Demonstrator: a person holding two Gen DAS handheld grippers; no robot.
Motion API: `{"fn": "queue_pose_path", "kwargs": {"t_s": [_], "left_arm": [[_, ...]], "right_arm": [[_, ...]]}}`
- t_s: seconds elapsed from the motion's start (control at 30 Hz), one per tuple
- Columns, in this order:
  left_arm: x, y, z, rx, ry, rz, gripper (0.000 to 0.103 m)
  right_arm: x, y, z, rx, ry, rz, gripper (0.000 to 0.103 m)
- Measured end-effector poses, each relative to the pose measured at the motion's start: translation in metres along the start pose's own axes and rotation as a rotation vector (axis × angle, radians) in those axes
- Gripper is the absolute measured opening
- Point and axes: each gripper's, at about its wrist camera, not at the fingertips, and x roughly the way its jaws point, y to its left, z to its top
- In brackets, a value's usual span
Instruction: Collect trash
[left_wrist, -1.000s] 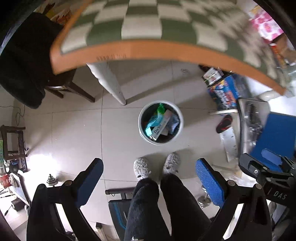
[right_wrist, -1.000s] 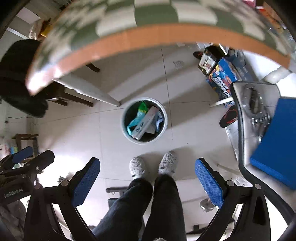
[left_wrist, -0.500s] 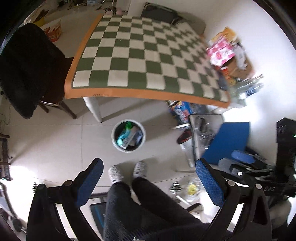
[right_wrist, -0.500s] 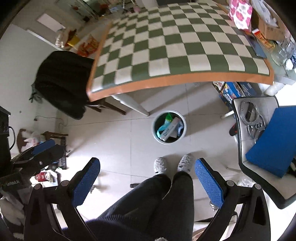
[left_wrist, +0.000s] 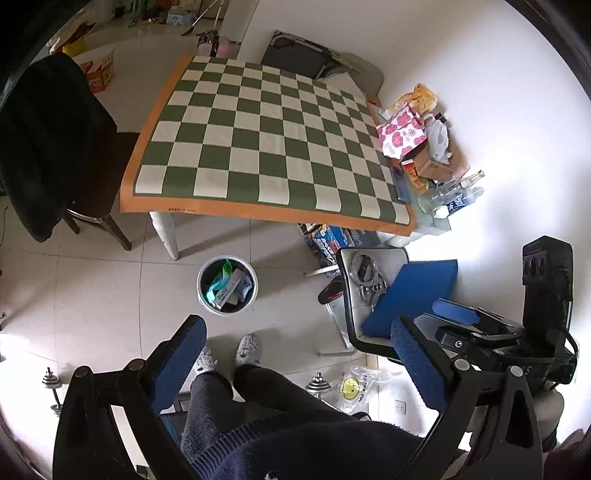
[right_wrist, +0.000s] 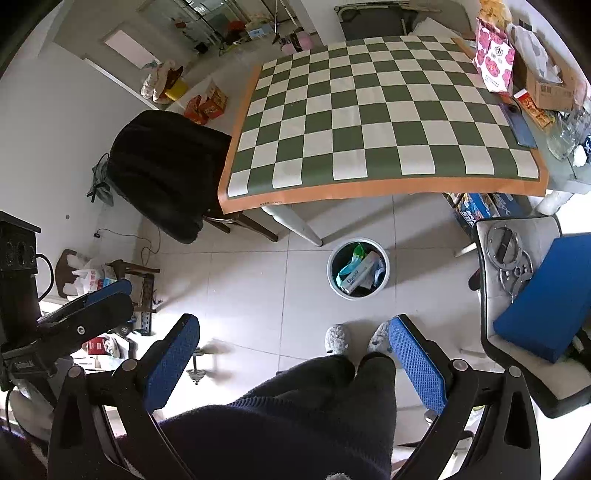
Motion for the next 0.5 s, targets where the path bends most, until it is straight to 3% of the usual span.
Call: {"fn": "queue_pose_path", "kwargs": {"t_s": [0.5], "left_arm": [[-0.004, -0.0033, 0.0016, 0.006, -0.004, -0.003, 0.103]], "right_arm": [[-0.005, 0.0003, 0.007, -0.002, 0.0, 0.004, 0.103]]}}
